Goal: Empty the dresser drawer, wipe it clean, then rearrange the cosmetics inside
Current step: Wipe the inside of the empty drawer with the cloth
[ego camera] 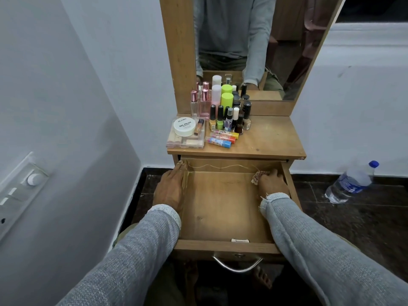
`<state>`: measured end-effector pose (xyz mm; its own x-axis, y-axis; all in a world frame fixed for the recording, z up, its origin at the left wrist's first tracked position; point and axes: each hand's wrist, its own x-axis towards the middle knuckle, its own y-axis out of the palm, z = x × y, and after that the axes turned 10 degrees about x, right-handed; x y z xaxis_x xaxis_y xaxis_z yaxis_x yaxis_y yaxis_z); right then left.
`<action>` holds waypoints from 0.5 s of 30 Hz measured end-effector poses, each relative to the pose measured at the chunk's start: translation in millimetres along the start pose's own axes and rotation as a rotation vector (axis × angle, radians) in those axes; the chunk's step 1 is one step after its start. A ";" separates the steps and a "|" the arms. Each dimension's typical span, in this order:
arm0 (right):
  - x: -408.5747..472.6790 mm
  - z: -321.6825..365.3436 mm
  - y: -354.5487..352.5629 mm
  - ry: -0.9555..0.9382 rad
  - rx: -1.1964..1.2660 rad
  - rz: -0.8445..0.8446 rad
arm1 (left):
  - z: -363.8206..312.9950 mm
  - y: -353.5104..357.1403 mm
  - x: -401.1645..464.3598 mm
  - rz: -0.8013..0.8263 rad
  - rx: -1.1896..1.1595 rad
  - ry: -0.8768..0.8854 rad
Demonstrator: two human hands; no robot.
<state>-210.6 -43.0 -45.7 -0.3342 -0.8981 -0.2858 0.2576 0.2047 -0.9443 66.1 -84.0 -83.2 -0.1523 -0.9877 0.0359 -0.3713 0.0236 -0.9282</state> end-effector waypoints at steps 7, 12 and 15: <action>-2.1 9.9 2.6 0.018 0.030 -0.007 | 2.3 4.0 1.1 -0.027 -0.011 0.013; -18.1 56.9 9.0 -0.157 0.055 0.076 | 1.5 3.2 0.0 -0.046 -0.025 0.034; -24.3 95.3 15.4 -0.310 0.085 0.086 | -1.2 -0.1 -2.1 -0.057 -0.031 0.043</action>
<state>-112.1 -55.1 -37.8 -0.0193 -0.9572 -0.2888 0.3517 0.2639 -0.8982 65.3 -81.8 -82.8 -0.1688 -0.9800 0.1051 -0.4091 -0.0273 -0.9121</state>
